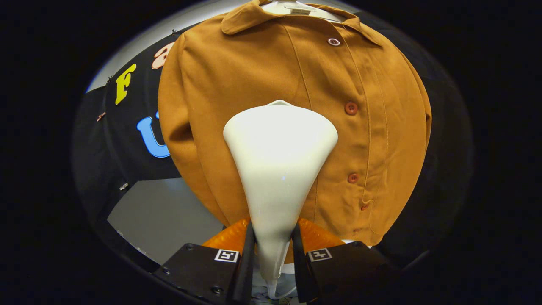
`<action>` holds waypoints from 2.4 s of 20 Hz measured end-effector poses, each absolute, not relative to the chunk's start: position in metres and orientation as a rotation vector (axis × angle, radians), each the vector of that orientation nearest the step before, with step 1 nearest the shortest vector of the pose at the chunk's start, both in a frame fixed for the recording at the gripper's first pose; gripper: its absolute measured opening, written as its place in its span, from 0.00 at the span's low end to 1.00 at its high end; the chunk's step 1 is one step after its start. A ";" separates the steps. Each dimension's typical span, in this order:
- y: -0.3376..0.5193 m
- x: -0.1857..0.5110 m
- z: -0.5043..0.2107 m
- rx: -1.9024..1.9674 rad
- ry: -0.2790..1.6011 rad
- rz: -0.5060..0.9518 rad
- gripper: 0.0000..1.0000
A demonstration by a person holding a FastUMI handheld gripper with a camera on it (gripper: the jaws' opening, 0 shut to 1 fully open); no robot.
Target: Iron the clothes twice with a garment steamer, once on the left side and once on the right side.
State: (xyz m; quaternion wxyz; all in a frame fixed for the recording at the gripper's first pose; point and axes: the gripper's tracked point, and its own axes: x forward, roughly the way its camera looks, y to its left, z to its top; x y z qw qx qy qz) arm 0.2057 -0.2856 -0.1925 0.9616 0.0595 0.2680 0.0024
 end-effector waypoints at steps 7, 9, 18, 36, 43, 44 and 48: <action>-0.290 0.178 -0.245 0.130 0.675 -0.019 0.44; -0.293 0.168 -0.251 0.130 0.700 -0.031 0.44; -0.357 0.153 -0.136 0.130 0.469 -0.123 0.44; -0.470 0.216 -0.082 0.190 0.324 -0.193 0.44; -0.478 0.212 -0.160 0.207 0.489 -0.215 0.44; -0.480 0.211 -0.170 0.210 0.511 -0.220 0.44; -0.484 0.201 -0.205 0.193 0.588 -0.242 0.44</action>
